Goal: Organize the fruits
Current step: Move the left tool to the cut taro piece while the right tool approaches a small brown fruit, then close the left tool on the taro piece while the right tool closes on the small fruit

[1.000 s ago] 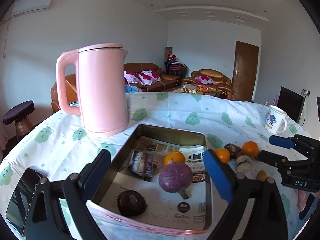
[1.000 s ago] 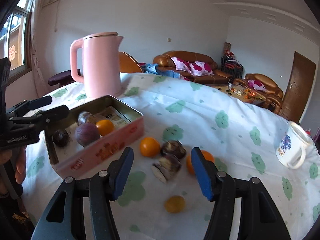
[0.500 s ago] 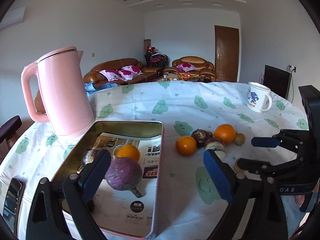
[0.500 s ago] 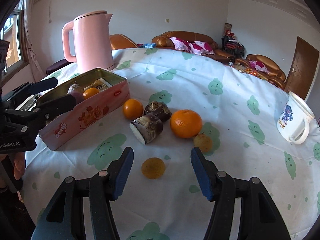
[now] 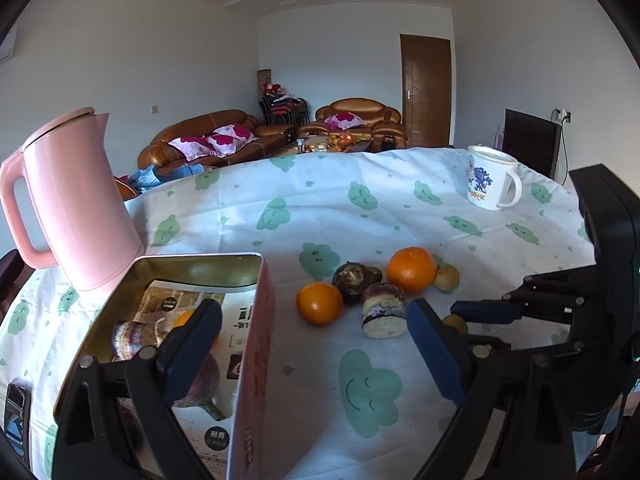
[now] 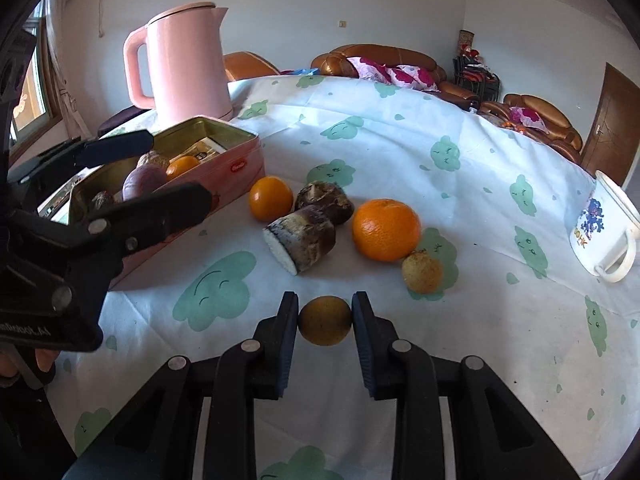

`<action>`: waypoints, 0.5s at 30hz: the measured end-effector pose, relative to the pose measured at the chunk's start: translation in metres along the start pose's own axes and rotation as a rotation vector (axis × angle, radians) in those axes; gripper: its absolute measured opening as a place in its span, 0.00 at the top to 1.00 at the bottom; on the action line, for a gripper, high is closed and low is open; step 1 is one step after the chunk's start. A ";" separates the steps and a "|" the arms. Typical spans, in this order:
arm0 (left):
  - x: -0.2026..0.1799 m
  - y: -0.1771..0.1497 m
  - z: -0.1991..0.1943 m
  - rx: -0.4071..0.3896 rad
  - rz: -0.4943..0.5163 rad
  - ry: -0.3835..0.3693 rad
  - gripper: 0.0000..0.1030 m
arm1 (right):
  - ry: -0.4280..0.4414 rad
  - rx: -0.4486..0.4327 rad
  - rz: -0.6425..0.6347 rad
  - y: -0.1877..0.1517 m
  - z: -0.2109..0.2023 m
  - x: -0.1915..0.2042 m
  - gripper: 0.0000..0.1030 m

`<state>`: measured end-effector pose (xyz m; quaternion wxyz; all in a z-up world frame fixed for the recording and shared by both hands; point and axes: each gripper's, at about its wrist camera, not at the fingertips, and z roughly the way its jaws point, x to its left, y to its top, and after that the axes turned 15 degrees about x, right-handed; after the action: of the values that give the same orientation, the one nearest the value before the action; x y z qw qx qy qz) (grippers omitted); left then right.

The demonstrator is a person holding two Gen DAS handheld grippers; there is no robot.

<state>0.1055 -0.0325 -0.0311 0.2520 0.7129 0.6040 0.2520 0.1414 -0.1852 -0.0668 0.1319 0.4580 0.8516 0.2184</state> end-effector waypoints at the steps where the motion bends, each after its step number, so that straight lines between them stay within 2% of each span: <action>1: -0.003 0.001 0.003 0.008 0.005 -0.009 0.08 | -0.010 -0.011 0.022 0.002 -0.001 -0.005 0.72; 4: -0.010 0.008 0.013 0.042 0.012 -0.046 0.12 | -0.047 -0.034 0.083 0.005 -0.005 -0.021 0.72; 7: -0.019 0.014 0.024 0.075 0.030 -0.080 0.21 | -0.054 -0.049 0.135 0.008 -0.006 -0.033 0.72; 9: -0.026 0.017 0.033 0.101 0.046 -0.091 0.32 | -0.061 -0.053 0.153 0.008 -0.005 -0.037 0.72; 11: -0.032 0.018 0.042 0.133 0.058 -0.110 0.38 | -0.054 -0.054 0.165 0.008 -0.003 -0.039 0.72; 15: -0.038 0.018 0.055 0.183 0.073 -0.114 0.44 | -0.057 -0.065 0.174 0.008 -0.004 -0.039 0.72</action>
<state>0.1500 -0.0754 -0.0623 0.2106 0.7677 0.5827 0.1638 0.1664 -0.2154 -0.0585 0.1511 0.5319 0.7969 0.2435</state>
